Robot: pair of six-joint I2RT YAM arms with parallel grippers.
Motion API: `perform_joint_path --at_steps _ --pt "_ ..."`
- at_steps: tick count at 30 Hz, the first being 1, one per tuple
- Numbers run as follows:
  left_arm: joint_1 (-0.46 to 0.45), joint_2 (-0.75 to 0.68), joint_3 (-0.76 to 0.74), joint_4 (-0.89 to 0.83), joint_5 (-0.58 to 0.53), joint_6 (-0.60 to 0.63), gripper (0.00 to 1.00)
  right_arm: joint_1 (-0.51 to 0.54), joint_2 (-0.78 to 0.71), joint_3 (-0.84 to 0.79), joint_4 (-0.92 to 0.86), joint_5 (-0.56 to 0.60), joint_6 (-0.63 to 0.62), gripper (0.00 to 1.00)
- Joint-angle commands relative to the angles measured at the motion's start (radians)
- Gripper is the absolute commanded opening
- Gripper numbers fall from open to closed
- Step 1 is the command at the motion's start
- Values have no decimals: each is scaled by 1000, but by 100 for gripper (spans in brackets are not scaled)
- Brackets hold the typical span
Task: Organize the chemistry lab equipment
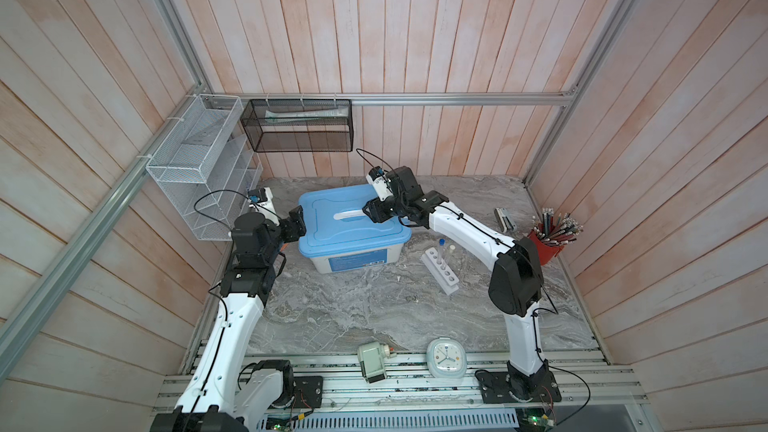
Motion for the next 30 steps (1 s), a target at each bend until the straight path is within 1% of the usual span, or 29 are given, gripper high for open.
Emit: perform_joint_path --at_steps 1,3,5,8,10,14,16,21,23,25,27,28,30 --pt "7 -58 -57 126 -46 -16 96 -19 -55 37 -21 1 -23 63" --pt "7 -85 -79 146 -57 -31 99 -27 -79 36 -11 -20 -23 66" --pt "7 -113 -105 162 -95 -53 100 -28 -118 8 17 -19 -26 70" --pt "6 -161 -170 214 -205 -86 100 -29 -194 -70 76 3 -37 76" --pt "7 -207 -237 262 -277 -116 100 -36 -264 -150 127 14 -44 80" --pt "6 -312 -404 405 -340 -157 100 -59 -422 -332 243 49 -47 84" --pt "1 -338 -466 451 -393 -155 100 -85 -512 -433 310 79 -48 87" --pt "-28 -339 -520 472 -463 -86 100 -171 -696 -637 426 133 -23 90" --pt "-30 -343 -538 477 -489 -84 100 -199 -758 -717 469 186 -23 91" --pt "-32 -348 -575 506 -503 -80 100 -229 -828 -806 514 252 -25 94" --pt "-33 -348 -600 514 -508 -77 100 -263 -885 -878 540 291 -15 96" --pt "-36 -345 -611 514 -515 -74 100 -286 -912 -916 552 298 -2 98" --pt "-41 -338 -632 518 -524 -66 100 -333 -951 -977 567 284 18 98"
